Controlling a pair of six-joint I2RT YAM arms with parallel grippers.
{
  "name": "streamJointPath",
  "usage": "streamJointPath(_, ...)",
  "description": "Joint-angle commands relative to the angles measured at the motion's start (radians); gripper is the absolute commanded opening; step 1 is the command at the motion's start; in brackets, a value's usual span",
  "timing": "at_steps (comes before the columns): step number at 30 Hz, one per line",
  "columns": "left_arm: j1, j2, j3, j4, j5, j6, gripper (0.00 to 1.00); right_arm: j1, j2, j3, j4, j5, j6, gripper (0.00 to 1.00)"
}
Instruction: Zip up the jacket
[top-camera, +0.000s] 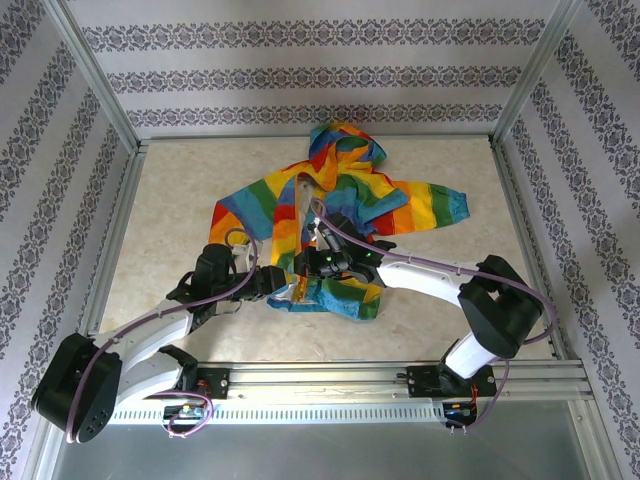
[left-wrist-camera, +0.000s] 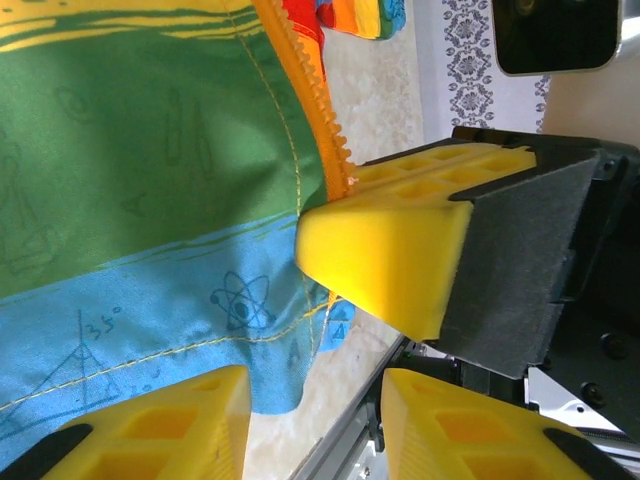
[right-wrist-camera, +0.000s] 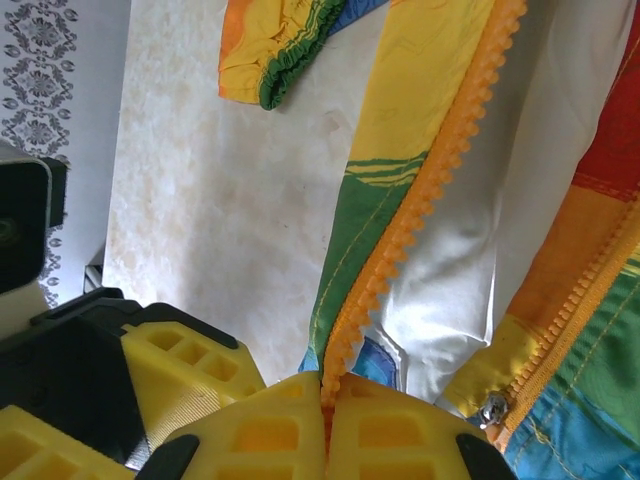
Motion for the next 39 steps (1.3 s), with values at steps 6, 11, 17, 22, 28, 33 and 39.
streamJointPath(6, -0.012, 0.037, -0.042, 0.175, -0.017, -0.070, 0.27, -0.002, 0.026, 0.007, 0.032, -0.024, 0.015, 0.00)
streamJointPath(11, -0.014, 0.064, -0.048, 0.224, -0.010, -0.086, 0.26, -0.001, 0.034, 0.008, 0.040, -0.030, 0.020, 0.00)
streamJointPath(17, -0.013, 0.084, -0.047, 0.253, -0.001, -0.093, 0.23, -0.002, 0.034, 0.001, 0.044, -0.032, 0.024, 0.00)
streamJointPath(22, -0.013, 0.102, -0.047, 0.271, 0.007, -0.094, 0.23, -0.002, 0.035, 0.003, 0.040, -0.031, 0.023, 0.00)
streamJointPath(28, -0.013, 0.128, -0.053, 0.297, 0.013, -0.104, 0.24, -0.001, 0.040, 0.007, 0.034, -0.035, 0.021, 0.00)
streamJointPath(33, -0.013, 0.142, -0.052, 0.312, 0.026, -0.107, 0.23, -0.002, 0.047, 0.010, 0.034, -0.036, 0.021, 0.00)
streamJointPath(39, -0.012, 0.144, -0.050, 0.293, 0.022, -0.101, 0.22, 0.000, 0.052, 0.014, 0.035, -0.034, 0.024, 0.00)
